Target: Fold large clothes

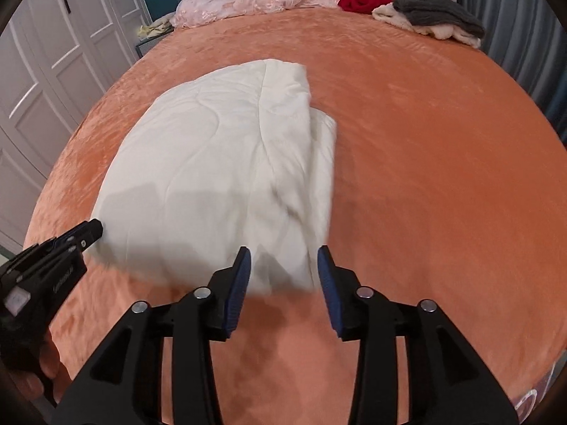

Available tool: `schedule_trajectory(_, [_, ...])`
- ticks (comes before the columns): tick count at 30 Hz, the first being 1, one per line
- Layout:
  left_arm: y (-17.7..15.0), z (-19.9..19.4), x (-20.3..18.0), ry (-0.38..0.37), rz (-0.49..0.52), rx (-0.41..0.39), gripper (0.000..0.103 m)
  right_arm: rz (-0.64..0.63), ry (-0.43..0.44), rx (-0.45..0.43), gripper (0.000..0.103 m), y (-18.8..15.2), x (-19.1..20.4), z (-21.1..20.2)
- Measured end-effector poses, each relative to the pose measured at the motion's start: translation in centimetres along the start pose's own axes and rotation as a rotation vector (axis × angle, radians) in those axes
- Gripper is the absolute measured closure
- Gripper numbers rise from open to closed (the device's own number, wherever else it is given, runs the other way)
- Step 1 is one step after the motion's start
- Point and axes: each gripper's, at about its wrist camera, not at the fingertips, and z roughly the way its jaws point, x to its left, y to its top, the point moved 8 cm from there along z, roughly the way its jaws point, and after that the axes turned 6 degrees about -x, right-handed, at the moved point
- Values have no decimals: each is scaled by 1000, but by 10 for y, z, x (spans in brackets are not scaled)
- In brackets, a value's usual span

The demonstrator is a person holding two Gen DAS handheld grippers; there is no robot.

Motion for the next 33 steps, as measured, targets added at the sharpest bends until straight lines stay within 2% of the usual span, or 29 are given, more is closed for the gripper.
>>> schedule_trajectory(3, [-18,-22,1,-13,-23,4,87,-14,-1,-22,47,-22,0,-30])
schedule_trajectory(6, [-37,-43,-5,-18,-25,-4,79,-48,-6,-38,46,-36,2,-49])
schedule_trajectory(14, [-78,-79,-16,-34,-7,10,79,-70,11,-86,45,-69,13,-94])
schedule_trajectory(17, [-91,-89,-20,-39,-5,15,79,-72,13,-95,41,-78,15,-103])
schedule_trajectory(19, [-99,-96,-22,-39,6,15,72,-75,14,-99,39,-83,16,-108])
schedule_trajectory(20, [-103,-100,-24,-35,15,8,58,-74,16,-99,36,-85,16,-110])
schedule_trajectory(21, [-104,-103,-24,-31,20,-1,49,-72,15,-101,34,-89,17,-113])
schedule_trajectory(24, [-108,-116,-20,8,9,-48,34,-56,10,-106,31,-96,14,-118])
schedule_trajectory(33, [-120,-133,-16,42,47,-68,32,-51,-8,-120,28,-112,13,-131])
